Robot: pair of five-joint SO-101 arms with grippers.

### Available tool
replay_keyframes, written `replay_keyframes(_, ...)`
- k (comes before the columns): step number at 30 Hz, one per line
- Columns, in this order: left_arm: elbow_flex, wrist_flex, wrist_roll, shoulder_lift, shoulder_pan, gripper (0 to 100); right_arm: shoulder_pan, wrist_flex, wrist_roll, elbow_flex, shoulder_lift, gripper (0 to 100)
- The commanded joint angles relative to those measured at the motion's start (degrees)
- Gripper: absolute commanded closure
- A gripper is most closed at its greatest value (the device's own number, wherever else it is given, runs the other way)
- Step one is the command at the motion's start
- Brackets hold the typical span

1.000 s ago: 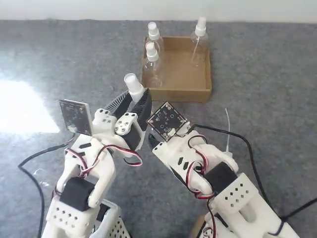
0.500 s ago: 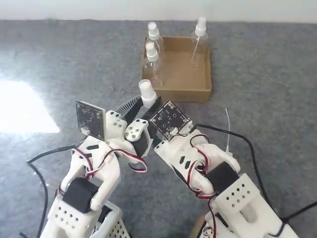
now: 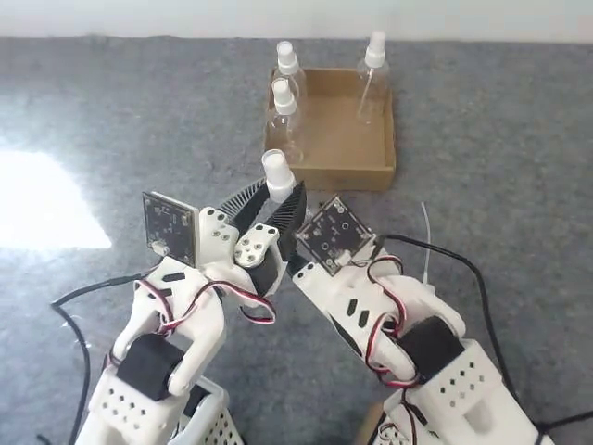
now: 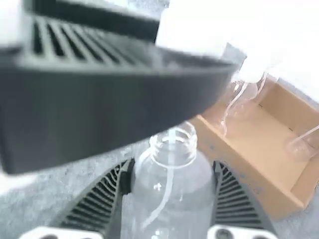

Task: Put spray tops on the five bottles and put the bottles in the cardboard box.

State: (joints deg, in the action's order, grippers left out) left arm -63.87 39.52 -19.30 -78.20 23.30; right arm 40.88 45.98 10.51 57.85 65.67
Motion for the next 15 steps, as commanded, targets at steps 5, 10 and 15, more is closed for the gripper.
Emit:
replay_keyframes(5,0.0,0.4,-4.0,-0.1,0.1,90,-0.8,-0.4,0.8,-1.1,2.9,85.5)
replay_keyframes(10,0.0,1.9,-4.2,-0.1,0.1,83,-0.8,-0.2,0.8,-1.1,2.9,85.5)
replay_keyframes(15,0.5,3.3,-4.2,-0.2,-0.3,77,-0.8,0.0,0.8,-1.1,2.9,85.5)
